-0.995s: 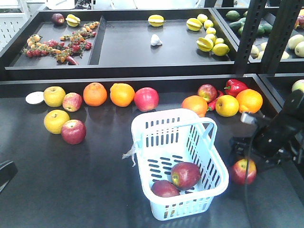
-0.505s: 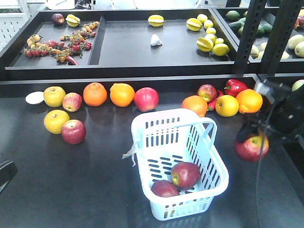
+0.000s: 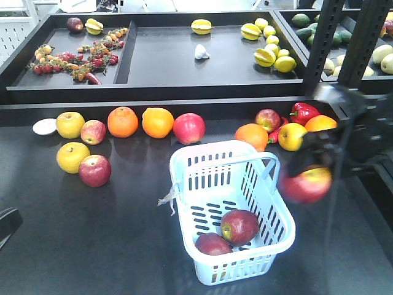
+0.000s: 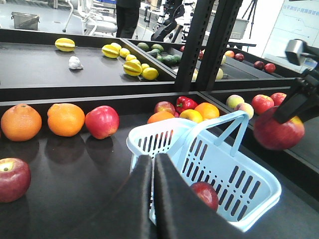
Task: Pick three apples into basket with both arms
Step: 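Lift the red apple and carry it over the basket with the right gripper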
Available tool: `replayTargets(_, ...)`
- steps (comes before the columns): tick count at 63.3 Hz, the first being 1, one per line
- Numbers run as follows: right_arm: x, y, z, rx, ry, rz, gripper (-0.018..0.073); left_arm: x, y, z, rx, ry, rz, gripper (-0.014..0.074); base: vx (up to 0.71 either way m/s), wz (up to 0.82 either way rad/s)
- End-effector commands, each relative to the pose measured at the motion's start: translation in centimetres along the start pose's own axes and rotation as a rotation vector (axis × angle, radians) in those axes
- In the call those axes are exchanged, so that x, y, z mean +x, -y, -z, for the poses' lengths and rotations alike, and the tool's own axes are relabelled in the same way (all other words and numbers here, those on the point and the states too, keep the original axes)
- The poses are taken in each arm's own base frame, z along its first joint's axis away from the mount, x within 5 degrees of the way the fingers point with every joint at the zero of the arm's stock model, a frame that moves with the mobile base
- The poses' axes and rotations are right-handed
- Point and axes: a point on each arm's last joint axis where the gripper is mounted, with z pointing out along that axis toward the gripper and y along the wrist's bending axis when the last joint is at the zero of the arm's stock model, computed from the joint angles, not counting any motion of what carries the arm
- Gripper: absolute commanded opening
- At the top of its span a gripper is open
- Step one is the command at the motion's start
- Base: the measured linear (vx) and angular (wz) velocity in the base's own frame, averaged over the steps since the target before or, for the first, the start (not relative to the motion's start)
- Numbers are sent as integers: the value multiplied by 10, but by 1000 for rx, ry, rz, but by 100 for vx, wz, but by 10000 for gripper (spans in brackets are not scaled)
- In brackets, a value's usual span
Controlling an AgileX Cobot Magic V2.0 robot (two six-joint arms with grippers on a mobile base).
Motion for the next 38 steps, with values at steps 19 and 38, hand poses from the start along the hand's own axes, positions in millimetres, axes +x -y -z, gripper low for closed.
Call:
replayTargets(19,-15,-103,-29,-44,203,227,47,-8,-1,0,-27,13,-47,-8,0,0)
replayTargets(38,-20,-94,-79,-13,70,224,78,-8,-1,0,-26,13,-47,-8,0,0)
